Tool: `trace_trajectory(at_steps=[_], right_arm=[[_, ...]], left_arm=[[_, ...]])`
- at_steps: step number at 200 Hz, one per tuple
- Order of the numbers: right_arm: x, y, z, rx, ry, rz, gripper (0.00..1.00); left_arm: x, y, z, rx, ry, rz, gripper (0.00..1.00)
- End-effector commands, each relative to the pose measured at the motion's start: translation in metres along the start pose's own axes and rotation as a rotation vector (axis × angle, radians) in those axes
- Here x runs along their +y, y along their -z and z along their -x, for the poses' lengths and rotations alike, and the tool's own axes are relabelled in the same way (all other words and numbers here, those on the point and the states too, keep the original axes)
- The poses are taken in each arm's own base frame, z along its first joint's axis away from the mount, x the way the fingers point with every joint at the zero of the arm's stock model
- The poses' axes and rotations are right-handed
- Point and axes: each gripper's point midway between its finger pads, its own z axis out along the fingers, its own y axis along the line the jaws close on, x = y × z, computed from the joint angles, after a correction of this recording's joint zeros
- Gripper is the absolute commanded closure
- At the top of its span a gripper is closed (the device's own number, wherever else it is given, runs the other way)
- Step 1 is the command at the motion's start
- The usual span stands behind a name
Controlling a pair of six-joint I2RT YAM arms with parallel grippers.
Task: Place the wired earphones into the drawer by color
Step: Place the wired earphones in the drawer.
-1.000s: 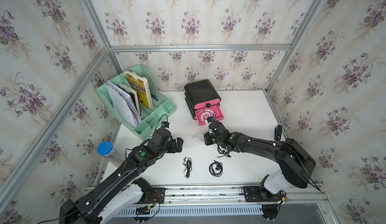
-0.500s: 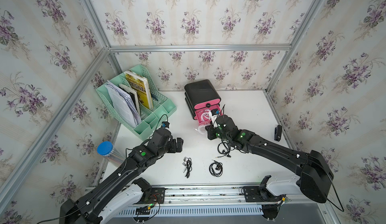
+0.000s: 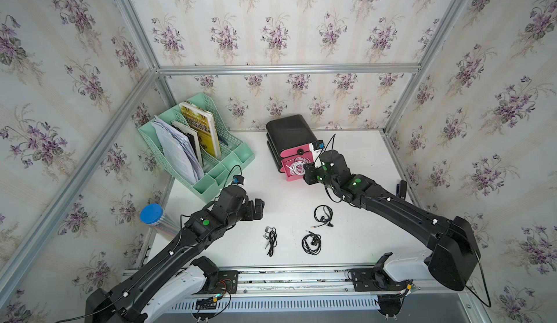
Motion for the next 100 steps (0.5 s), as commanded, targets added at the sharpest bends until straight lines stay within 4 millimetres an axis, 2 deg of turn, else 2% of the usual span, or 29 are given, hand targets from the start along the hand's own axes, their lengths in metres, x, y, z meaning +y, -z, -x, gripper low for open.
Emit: trace_trajectory(at_steps=[1, 69, 89, 91, 100], right_arm=[[-0.003, -0.005, 0.016, -0.050, 0.028, 0.010, 0.98], [-0.040, -0.034, 0.041, -0.111, 0.002, -0.012, 0.98], [-0.039, -0.045, 0.039, -0.114, 0.004, 0.004, 0.99], [-0.055, -0.045, 0.043, -0.122, -0.011, -0.025, 0.99], [-0.059, -0.050, 0.043, -0.125, -0.010, -0.025, 0.99]], left_arm=[[0.002, 0.000, 0.000, -0.002, 0.000, 0.012, 0.01], [0.003, 0.000, -0.001, 0.002, 0.002, 0.013, 0.01], [0.003, 0.001, 0.000, 0.000, 0.003, 0.015, 0.01], [0.003, 0.000, -0.001, 0.001, 0.003, 0.016, 0.01], [0.003, 0.001, 0.000, -0.001, 0.002, 0.016, 0.01]])
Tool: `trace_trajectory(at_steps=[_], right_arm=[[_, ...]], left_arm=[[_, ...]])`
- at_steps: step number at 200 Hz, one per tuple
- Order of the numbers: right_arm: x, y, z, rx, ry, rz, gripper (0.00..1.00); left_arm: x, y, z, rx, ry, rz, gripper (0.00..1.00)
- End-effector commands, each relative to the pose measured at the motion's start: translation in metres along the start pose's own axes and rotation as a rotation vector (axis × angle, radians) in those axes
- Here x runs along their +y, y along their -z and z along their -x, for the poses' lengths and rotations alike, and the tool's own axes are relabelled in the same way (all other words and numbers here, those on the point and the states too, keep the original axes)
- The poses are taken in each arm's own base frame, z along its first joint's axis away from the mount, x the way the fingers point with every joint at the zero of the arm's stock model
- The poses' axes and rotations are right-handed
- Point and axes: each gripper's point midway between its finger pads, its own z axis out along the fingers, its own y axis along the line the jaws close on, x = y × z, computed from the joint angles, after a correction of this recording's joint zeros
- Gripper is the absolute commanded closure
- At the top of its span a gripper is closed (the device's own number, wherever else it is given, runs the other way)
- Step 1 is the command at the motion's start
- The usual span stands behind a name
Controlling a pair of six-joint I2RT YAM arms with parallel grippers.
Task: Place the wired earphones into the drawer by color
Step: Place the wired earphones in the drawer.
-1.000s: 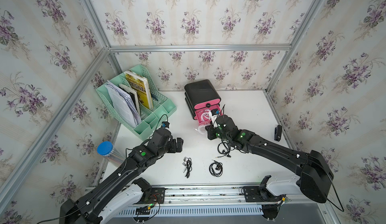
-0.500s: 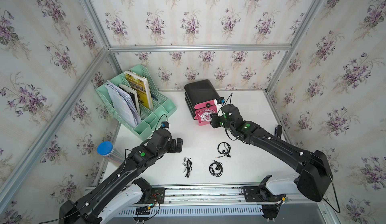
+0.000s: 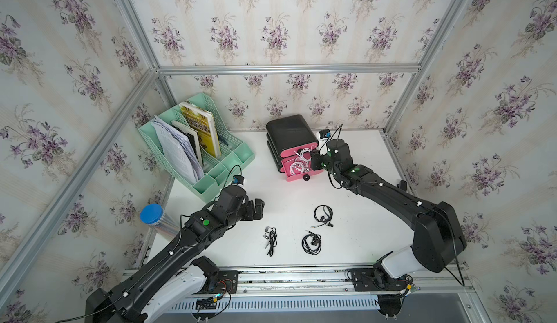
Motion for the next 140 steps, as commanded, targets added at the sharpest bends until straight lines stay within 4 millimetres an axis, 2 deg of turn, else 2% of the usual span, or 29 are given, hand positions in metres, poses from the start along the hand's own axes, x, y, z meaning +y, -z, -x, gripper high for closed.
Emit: trace_trajectory(at_steps=[1, 63, 140], right_arm=[[-0.009, -0.008, 0.017, -0.063, -0.002, 0.017, 0.99], [-0.012, -0.037, -0.005, -0.028, 0.055, 0.033, 0.99], [-0.019, -0.047, -0.035, 0.027, 0.007, 0.029, 0.99]], left_arm=[[0.003, 0.001, 0.000, 0.000, 0.001, 0.014, 0.01], [0.003, 0.000, -0.001, 0.002, 0.001, 0.018, 0.01], [0.001, -0.001, 0.001, 0.005, 0.000, 0.014, 0.01]])
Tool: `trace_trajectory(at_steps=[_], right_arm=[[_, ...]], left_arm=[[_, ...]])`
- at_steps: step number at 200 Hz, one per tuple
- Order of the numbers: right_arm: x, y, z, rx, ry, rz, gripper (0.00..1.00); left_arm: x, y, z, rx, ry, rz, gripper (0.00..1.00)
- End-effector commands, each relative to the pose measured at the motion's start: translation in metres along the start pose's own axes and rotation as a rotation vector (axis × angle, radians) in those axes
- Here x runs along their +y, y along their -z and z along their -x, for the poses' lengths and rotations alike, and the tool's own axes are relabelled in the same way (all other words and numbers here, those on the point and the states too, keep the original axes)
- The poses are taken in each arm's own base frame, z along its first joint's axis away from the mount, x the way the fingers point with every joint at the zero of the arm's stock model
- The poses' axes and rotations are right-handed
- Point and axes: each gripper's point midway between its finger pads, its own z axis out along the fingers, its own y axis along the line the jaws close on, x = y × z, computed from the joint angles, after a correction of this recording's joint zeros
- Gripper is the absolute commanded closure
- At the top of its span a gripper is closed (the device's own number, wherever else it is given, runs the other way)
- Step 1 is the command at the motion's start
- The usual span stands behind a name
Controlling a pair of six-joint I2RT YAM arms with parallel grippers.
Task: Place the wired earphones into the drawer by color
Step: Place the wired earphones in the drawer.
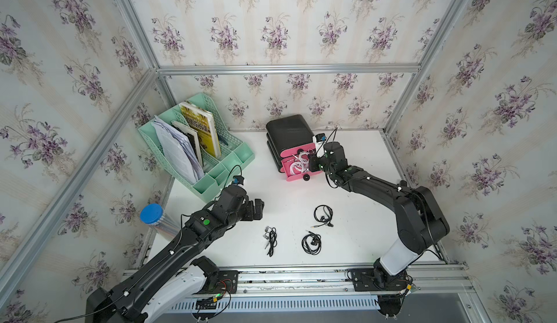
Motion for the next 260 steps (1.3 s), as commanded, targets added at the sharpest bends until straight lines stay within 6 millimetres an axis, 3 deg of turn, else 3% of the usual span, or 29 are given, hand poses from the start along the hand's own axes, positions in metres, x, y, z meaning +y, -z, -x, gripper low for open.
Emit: trace_trajectory(at_steps=[1, 62, 134, 210, 260], right_arm=[[0.001, -0.004, -0.001, -0.011, -0.021, 0.014, 0.99], [-0.004, -0.012, -0.017, 0.026, -0.039, 0.003, 0.99], [-0.007, -0.014, -0.014, 0.033, -0.051, -0.002, 0.97], [-0.003, -0.006, 0.002, 0.024, -0.061, 0.005, 0.73], [-0.005, 0.019, 0.010, 0.020, -0.090, -0.022, 0.65]], left_arm=[[0.000, 0.001, 0.004, -0.009, -0.002, 0.005, 0.01], [-0.001, 0.000, 0.004, -0.007, -0.002, 0.004, 0.01], [-0.002, 0.000, 0.005, -0.009, 0.001, 0.001, 0.01], [-0.008, -0.004, 0.010, -0.013, 0.000, -0.019, 0.01], [-0.020, -0.009, 0.023, -0.020, -0.018, -0.038, 0.01]])
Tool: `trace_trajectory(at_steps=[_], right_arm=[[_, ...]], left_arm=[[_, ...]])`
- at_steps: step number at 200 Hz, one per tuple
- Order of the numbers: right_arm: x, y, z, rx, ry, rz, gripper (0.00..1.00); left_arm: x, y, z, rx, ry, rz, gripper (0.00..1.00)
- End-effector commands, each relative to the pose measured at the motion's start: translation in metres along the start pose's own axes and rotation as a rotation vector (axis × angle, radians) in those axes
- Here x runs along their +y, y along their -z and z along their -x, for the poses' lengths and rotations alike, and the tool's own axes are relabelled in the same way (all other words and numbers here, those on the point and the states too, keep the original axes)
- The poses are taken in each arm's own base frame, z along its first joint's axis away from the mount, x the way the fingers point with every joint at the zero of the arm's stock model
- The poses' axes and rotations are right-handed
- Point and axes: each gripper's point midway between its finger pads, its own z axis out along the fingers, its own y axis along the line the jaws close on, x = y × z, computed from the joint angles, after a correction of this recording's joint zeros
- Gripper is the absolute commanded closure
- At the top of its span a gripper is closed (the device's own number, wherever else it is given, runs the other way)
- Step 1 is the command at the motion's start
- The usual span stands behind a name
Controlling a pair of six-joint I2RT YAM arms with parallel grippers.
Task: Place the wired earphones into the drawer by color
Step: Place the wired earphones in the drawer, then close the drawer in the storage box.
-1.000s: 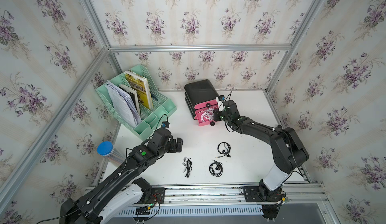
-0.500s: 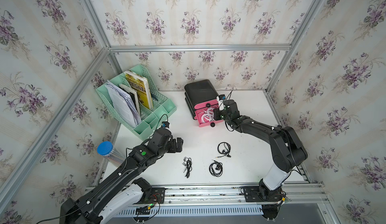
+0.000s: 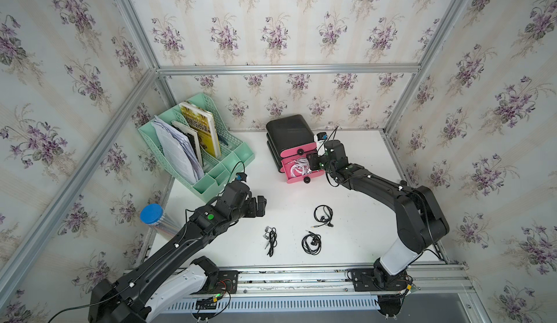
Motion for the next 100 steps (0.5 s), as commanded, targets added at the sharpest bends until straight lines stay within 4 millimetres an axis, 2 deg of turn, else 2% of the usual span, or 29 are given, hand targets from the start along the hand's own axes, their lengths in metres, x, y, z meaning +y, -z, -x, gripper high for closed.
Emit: trace_trajectory(at_steps=[1, 30, 51, 68, 100], right_arm=[[-0.004, 0.012, -0.001, 0.011, -0.033, -0.027, 0.64], [-0.007, 0.033, -0.011, 0.044, -0.094, -0.042, 0.57], [-0.010, 0.049, -0.026, 0.072, -0.152, -0.050, 0.53], [-0.010, 0.060, -0.040, 0.095, -0.194, -0.044, 0.39], [-0.010, 0.071, -0.068, 0.148, -0.268, -0.029, 0.36]], left_arm=[[-0.009, -0.002, 0.013, -0.028, -0.016, -0.025, 0.01], [-0.014, -0.008, 0.019, -0.026, -0.020, -0.027, 0.01], [-0.016, -0.013, 0.023, -0.028, -0.017, -0.025, 0.01], [-0.017, -0.016, 0.025, -0.028, -0.015, -0.021, 0.01], [-0.022, -0.021, 0.028, -0.022, -0.015, -0.032, 0.01]])
